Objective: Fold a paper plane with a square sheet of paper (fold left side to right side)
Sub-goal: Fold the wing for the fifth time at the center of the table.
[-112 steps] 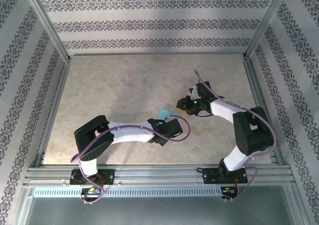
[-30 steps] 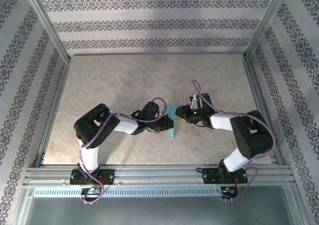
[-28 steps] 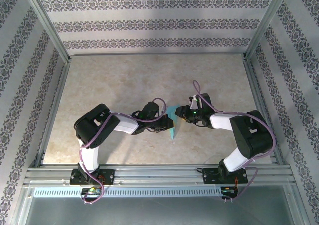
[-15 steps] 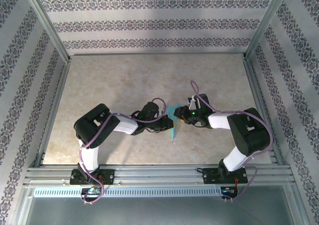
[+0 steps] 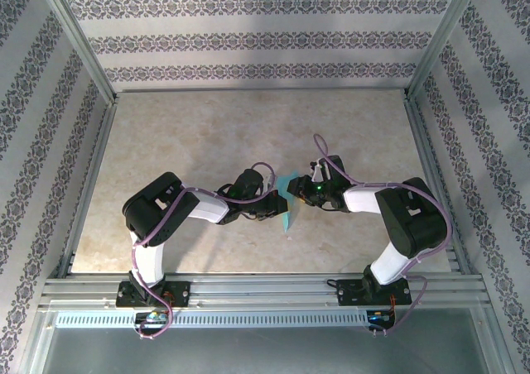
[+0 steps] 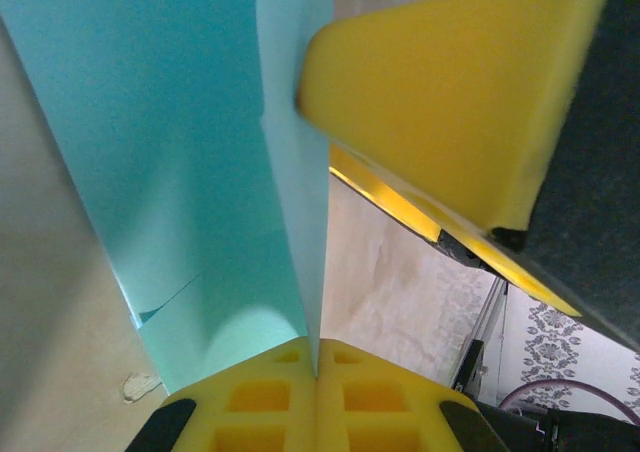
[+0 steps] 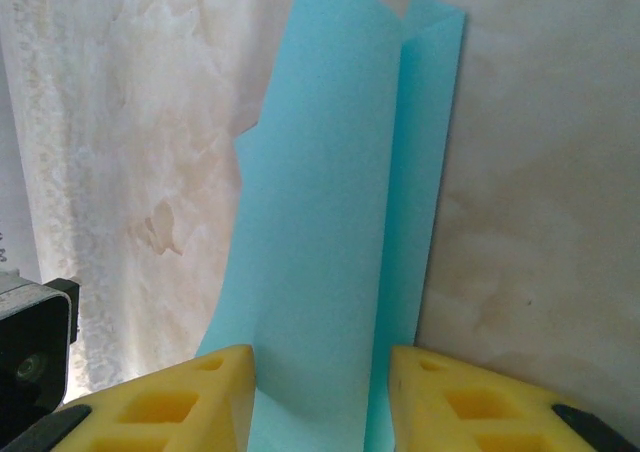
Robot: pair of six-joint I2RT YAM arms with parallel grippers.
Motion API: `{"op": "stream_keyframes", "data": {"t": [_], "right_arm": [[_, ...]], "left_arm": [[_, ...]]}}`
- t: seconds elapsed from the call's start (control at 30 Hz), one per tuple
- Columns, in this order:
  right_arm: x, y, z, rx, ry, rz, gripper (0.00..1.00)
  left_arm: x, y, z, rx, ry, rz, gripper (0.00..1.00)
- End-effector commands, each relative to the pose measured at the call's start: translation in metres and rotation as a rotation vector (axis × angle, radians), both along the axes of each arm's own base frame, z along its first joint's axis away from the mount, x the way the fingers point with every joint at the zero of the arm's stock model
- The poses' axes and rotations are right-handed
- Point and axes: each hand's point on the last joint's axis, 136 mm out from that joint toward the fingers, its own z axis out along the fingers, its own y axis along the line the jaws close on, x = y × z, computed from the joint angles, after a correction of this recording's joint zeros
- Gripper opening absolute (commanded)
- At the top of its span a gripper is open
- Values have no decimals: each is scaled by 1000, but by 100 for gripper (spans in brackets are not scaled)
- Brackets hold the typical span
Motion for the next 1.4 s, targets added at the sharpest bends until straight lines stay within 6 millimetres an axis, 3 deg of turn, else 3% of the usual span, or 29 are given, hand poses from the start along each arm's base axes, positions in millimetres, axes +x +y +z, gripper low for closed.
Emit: {"op": "stream_keyframes", "data": {"t": [0.0,0.13,0.33,0.63,0.9,1.03,1.37], "right_arm": [[2,6,-8,-35,9,5,41],[-2,4,-17,-85,46,10,40],[-10,-1,-30,-171,95,24,40],[-9,-1,-31,-169,99,21,40],[-9,0,-31,-166,100,21,40],[-9,0,-31,-165,101,23,39],[-10,0,-33,-166,107,26,39]], "left_arm": [[9,1,12,-40,-35,22,0],[8,1,11,-39,-34,22,3],[8,4,10,-30,-35,26,14],[9,13,16,4,-56,39,27],[14,20,8,46,-35,56,39],[18,18,5,55,-33,56,37],[27,19,3,69,-43,64,20]]}}
